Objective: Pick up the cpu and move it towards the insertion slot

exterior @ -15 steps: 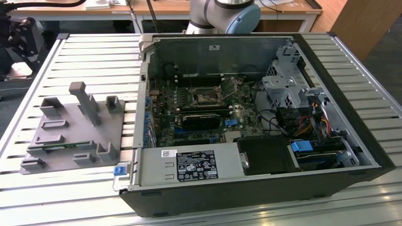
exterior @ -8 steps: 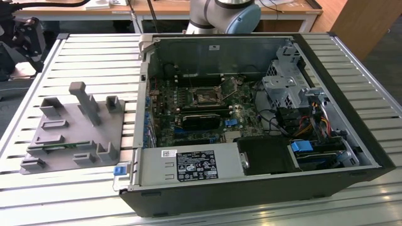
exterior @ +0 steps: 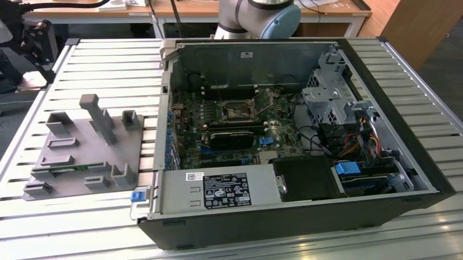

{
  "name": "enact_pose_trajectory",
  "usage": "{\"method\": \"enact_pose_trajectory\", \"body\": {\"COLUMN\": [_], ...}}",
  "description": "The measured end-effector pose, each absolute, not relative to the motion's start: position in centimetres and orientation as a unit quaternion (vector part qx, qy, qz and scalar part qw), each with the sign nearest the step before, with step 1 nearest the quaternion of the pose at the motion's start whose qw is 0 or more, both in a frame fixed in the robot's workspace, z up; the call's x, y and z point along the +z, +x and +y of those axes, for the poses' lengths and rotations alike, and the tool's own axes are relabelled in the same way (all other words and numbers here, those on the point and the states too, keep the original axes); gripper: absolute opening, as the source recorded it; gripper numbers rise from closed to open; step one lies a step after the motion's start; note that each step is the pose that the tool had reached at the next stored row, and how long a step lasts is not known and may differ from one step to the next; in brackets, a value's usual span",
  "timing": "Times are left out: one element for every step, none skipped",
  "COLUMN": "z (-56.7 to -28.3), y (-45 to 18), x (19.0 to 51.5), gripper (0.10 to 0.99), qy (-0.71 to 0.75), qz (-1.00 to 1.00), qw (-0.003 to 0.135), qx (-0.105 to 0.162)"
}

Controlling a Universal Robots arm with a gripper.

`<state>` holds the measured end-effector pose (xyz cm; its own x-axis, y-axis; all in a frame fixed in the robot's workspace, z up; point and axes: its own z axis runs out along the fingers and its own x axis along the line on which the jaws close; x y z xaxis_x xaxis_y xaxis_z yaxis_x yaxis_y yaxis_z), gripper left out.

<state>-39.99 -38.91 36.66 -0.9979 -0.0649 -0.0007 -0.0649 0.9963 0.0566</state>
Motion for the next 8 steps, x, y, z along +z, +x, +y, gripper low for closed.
{"method": "enact_pose_trajectory", "body": {"z": [-38.91,-38.91,-38.91,-38.91,-38.91,-38.91,-38.91,-38.91], "y": [-39.91,-39.86,-39.83,-39.8,-39.77,-39.74,-39.71,-39.68], "x": [36.67,36.66,36.7,36.78,36.88,36.99,37.12,37.24], "gripper": [0.537,0.537,0.537,0.537,0.537,0.537,0.537,0.537], "qy": [0.032,0.032,0.032,0.032,0.032,0.032,0.032,0.032], "qz": [-0.999,-0.999,-0.999,-0.999,-0.999,-0.999,-0.999,-0.999], "qw": [0.001,0.001,0.001,0.001,0.001,0.001,0.001,0.001], "qx": [-0.028,-0.028,-0.028,-0.028,-0.028,-0.028,-0.028,-0.028]}}
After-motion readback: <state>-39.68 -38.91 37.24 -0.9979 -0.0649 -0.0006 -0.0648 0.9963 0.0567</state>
